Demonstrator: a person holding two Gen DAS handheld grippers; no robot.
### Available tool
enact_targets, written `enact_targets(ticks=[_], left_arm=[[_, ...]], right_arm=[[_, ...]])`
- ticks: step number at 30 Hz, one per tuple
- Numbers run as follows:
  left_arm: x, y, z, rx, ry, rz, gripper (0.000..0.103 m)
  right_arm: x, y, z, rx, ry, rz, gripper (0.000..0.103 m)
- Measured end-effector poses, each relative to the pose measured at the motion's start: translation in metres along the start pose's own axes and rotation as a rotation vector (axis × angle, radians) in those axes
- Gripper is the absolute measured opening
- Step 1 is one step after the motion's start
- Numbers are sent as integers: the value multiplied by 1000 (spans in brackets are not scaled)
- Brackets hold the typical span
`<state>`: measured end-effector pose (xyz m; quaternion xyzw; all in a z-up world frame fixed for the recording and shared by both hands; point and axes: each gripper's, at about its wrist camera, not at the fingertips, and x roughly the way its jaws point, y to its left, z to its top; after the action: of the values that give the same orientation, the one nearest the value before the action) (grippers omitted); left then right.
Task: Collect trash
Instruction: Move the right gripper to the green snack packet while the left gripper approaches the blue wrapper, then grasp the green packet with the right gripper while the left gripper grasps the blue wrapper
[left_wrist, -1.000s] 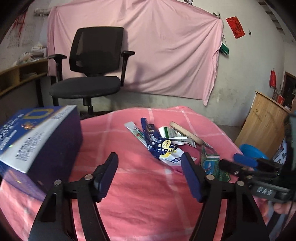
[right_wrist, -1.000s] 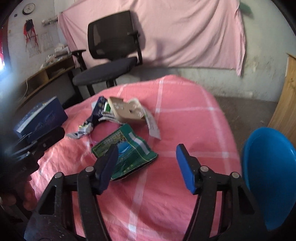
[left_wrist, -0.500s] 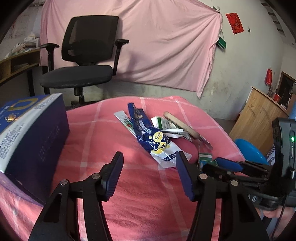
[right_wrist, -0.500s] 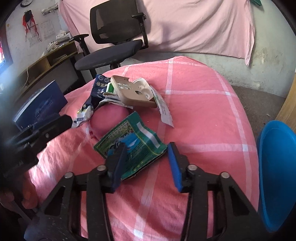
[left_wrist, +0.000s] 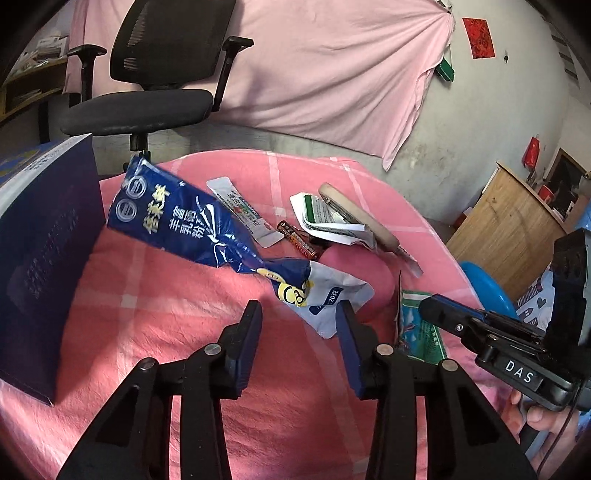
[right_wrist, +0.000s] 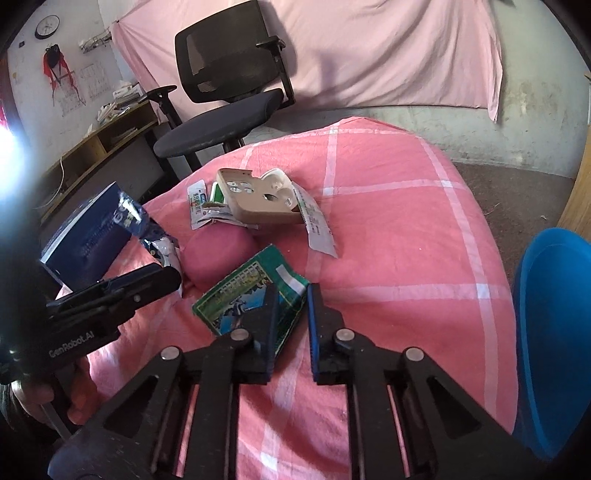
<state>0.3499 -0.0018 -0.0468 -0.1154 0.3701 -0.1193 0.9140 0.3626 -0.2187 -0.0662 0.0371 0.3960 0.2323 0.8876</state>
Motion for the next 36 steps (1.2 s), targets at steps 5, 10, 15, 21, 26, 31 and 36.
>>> enact_targets(ticks=[5,10,15,21,26,31,36], left_arm=[[-8,2,-4,-32,-9,-24,38],[-23,11,-9,-98,-33,-46,53],[-34,16,-6,-162,-47,-37,55],[-38,24,11,-288,-56,-23,55],[-41,21,17,-279,-61,13,55],[-31,18,19,-257,-18,110,55],[-25,29,17,-316,10,79,55]], right_arm=[[-9,1,0,-14,-22,-20,12],[-10,-1,-2,-29,-13,-63,12],[-14,-11,-3,28,-24,-35,14],[-24,-16,-12,93,-23,23,26],[-30,-12,-15,106,-42,70,39],[-23,-3,-17,100,-17,119,44],[-16,7,-20,75,1,123,46]])
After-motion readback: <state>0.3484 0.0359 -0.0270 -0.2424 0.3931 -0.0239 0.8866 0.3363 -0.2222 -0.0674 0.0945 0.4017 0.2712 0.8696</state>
